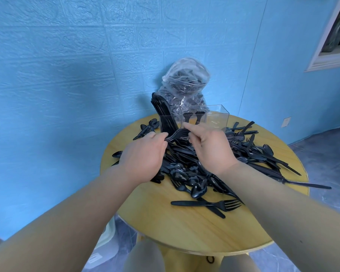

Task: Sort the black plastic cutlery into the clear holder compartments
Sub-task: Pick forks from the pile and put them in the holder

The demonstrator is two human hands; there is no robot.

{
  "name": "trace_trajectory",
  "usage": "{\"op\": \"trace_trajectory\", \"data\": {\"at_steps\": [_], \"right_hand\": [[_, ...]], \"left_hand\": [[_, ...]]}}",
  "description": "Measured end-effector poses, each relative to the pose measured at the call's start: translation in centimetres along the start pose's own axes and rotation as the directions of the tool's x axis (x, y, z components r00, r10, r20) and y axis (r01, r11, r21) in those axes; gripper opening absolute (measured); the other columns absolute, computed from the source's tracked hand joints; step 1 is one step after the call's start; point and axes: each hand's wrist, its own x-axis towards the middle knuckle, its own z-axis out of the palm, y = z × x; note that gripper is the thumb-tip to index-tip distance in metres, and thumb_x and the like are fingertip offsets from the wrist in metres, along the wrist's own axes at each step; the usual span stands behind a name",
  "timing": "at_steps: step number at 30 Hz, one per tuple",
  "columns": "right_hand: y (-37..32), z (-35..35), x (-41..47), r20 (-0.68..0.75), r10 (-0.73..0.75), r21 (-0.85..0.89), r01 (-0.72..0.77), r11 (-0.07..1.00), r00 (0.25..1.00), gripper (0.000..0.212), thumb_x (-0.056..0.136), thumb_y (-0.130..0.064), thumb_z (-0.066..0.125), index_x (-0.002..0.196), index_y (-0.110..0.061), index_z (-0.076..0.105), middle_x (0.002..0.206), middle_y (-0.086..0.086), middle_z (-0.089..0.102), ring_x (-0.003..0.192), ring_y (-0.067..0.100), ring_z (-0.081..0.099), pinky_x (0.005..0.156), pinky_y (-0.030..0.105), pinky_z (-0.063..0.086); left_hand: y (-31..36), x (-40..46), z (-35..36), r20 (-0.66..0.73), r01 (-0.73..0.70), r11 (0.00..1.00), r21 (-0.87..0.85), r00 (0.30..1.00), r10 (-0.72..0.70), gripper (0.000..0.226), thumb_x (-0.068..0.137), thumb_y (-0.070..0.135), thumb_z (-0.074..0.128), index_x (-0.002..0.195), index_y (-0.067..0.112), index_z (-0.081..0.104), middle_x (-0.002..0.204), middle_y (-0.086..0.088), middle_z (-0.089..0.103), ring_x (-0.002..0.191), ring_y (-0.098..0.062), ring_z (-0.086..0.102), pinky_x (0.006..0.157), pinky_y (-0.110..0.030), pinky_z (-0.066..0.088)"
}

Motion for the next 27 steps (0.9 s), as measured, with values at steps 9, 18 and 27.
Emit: {"op": "trace_trajectory", "data": {"at_steps": [9, 18, 27], "right_hand": [[-0.4, -0.4, 0.3, 0.085, 0.120, 0.065, -0.126, 0.990, 0.989, 0.035, 0.097, -0.012, 0.050, 0.132, -0.013, 0.056, 0.103, 0.003, 0.067, 0.089, 0.016, 0.060, 0.087, 0.019, 0.046], [-1.8, -0.2, 1.0, 0.111, 0.298, 0.416, -0.317, 0.852, 0.948, 0.027, 0.096, -0.009, 0.052, 0.087, -0.032, 0.064, 0.079, -0.008, 0.068, 0.080, 0.011, 0.066, 0.082, 0.025, 0.054], [1.8, -1.5, -1.4, 0.003, 0.426, 0.222, -0.416, 0.882, 0.905, 0.021, 0.094, -0.016, 0.054, 0.104, -0.020, 0.072, 0.076, -0.003, 0.071, 0.068, 0.018, 0.065, 0.067, 0.025, 0.052]], "left_hand": [[0.2, -0.1, -0.1, -0.068, -0.008, 0.998, 0.059, 0.998, 0.012, 0.036, 0.103, 0.032, 0.022, 0.124, 0.022, 0.050, 0.096, 0.009, 0.049, 0.073, -0.016, 0.045, 0.058, -0.030, 0.032], [-1.0, -0.2, -0.4, -0.082, -0.021, 0.993, -0.116, 0.997, 0.011, 0.033, 0.102, 0.033, 0.034, 0.129, 0.024, 0.050, 0.102, 0.010, 0.048, 0.092, -0.013, 0.047, 0.074, -0.026, 0.033], [-4.0, -3.2, 2.6, -0.177, -0.026, 0.998, -0.064, 0.984, 0.014, 0.028, 0.090, 0.022, 0.061, 0.118, 0.021, 0.063, 0.113, 0.003, 0.059, 0.106, -0.020, 0.050, 0.085, -0.026, 0.033]]}}
